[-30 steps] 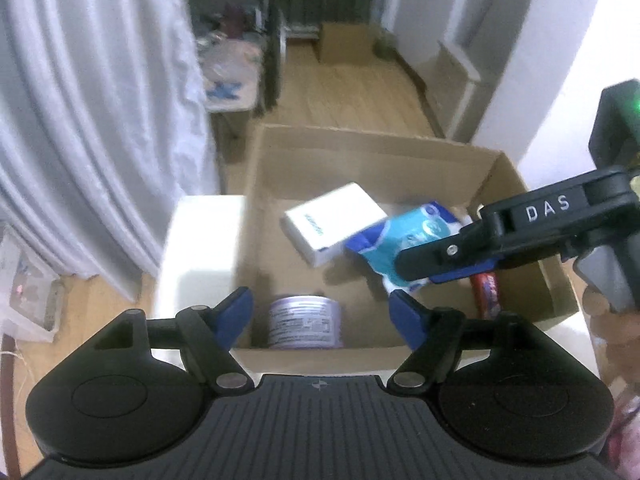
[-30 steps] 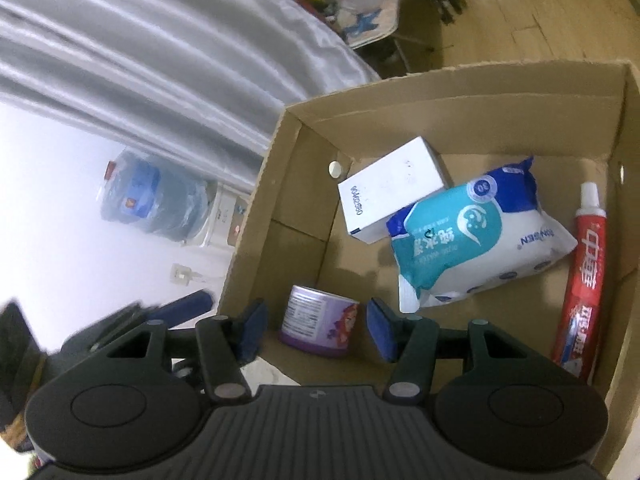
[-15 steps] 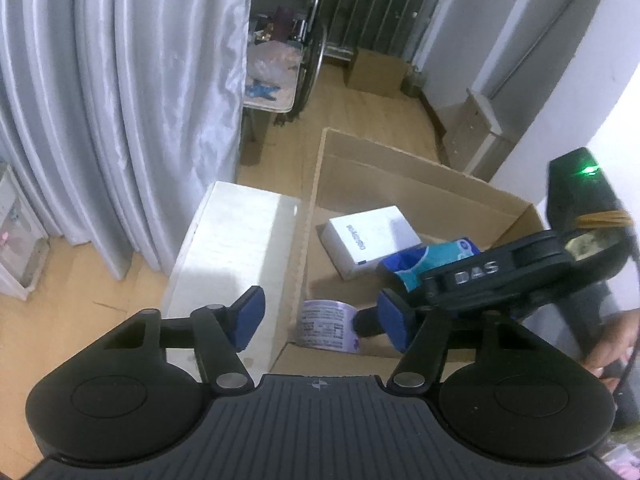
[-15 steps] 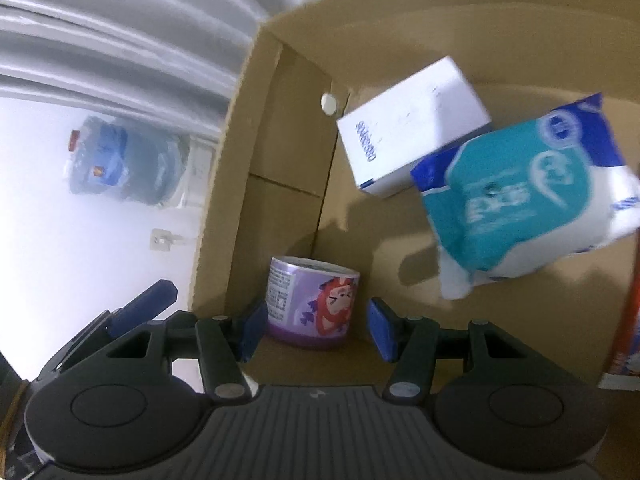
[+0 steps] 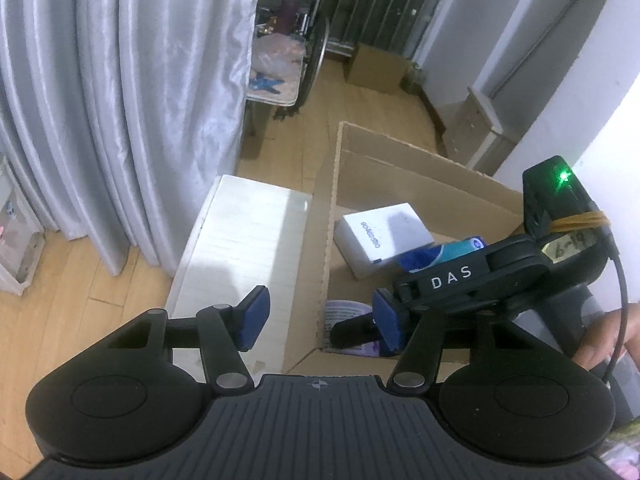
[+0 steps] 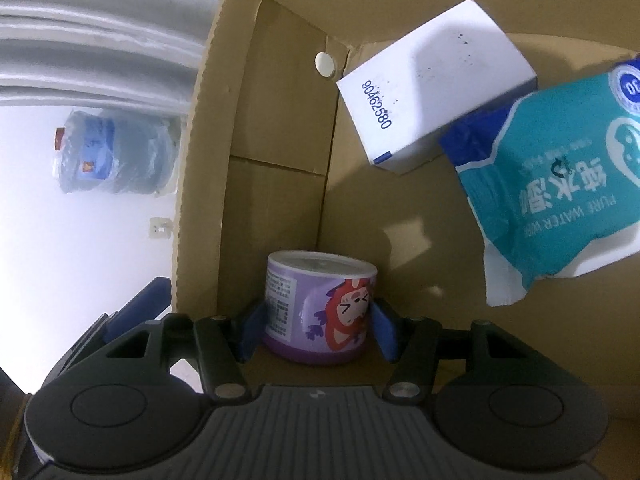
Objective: Organize objects
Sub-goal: 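Lower the jar into the box beside the white box and open the right gripper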
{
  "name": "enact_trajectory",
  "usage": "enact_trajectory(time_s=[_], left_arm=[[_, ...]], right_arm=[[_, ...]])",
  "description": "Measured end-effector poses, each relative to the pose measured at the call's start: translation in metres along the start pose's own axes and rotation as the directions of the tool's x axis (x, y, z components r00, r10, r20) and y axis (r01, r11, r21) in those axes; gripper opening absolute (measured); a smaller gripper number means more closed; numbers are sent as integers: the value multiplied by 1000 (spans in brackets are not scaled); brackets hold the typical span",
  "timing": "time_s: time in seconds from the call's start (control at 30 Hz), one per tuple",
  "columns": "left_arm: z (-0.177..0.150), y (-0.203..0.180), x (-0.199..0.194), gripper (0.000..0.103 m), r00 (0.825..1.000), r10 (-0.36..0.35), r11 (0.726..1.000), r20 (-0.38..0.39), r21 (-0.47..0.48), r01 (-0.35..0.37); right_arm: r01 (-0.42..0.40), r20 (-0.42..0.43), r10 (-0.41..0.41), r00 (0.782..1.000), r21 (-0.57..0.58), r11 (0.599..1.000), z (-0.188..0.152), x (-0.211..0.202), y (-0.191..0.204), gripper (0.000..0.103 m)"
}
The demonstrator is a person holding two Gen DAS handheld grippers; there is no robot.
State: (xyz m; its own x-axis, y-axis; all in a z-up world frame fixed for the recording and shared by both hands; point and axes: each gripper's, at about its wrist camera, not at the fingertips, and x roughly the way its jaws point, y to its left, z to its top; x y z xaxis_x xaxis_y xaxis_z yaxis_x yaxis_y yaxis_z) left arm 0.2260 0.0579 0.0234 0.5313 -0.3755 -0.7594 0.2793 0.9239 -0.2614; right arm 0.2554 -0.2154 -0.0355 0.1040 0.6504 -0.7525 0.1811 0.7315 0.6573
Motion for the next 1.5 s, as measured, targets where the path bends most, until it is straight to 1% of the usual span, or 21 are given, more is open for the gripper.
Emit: enact_trajectory(time_s=[0.1, 0.27, 0.4, 0.47, 0.53, 0.67, 0.83, 0.93, 1.0, 1.1, 1.2, 1.23, 1.33, 1.43, 1.5], left_arm=[[0, 1, -1, 58, 1000, -2, 1000, 0, 5, 2], [1, -6, -2, 58, 1000, 0, 1000, 0, 22, 0], [1, -10, -2, 58, 1000, 10, 999, 1, 33, -10], [1, -10, -2, 58, 1000, 12, 999, 1, 34, -12], [2, -11, -3, 58, 1000, 14, 999, 2, 35, -14], [3, -8, -6, 58, 1000, 19, 999, 6, 31, -19], [6, -3, -10, 58, 999, 32, 999, 10, 31, -32], [8, -1, -11, 58, 999, 37, 999, 11, 30, -37], [9, 0, -10, 58, 999, 37, 999, 9, 35, -37], [9, -1, -9, 58, 999, 39, 999, 7, 37, -39], [10, -1, -10, 59, 999, 37, 999, 6, 39, -38], [10, -2, -10, 59, 999, 38, 998, 6, 40, -38], [10, -5, -10, 59, 999, 40, 998, 4, 40, -40], [9, -8, -9, 59, 999, 41, 998, 3, 37, -42], [8, -10, -9, 59, 999, 44, 998, 2, 37, -44]], right_arm=[[-24, 10, 24, 1000, 42, 999, 1, -1, -7, 57], [-83, 24, 80, 996, 128, 988, 5, -4, -20, 49], [-97, 24, 94, 995, 154, 983, 9, -5, -24, 49], [-105, 10, 105, 994, 164, 981, 10, -2, -24, 50], [-105, -10, 108, 994, 160, 982, 12, 2, -21, 53], [-65, -34, 70, 997, 136, 989, 17, 14, -10, 58], [-41, -55, 47, 997, 100, 994, 24, 29, 4, 64], [-53, -53, 60, 997, 112, 992, 24, 35, 4, 66], [-80, -35, 86, 996, 143, 986, 24, 36, 0, 66], [-168, 7, 172, 985, 252, 953, 24, 31, -15, 64], [-262, 39, 266, 963, 355, 897, 24, 26, -31, 62], [-288, 42, 296, 954, 394, 873, 24, 26, -37, 60], [-324, 48, 342, 938, 467, 823, 22, 25, -46, 58], [-367, 110, 362, 926, 500, 785, 23, 21, -51, 59], [-393, 133, 381, 915, 511, 765, 25, 19, -53, 59]])
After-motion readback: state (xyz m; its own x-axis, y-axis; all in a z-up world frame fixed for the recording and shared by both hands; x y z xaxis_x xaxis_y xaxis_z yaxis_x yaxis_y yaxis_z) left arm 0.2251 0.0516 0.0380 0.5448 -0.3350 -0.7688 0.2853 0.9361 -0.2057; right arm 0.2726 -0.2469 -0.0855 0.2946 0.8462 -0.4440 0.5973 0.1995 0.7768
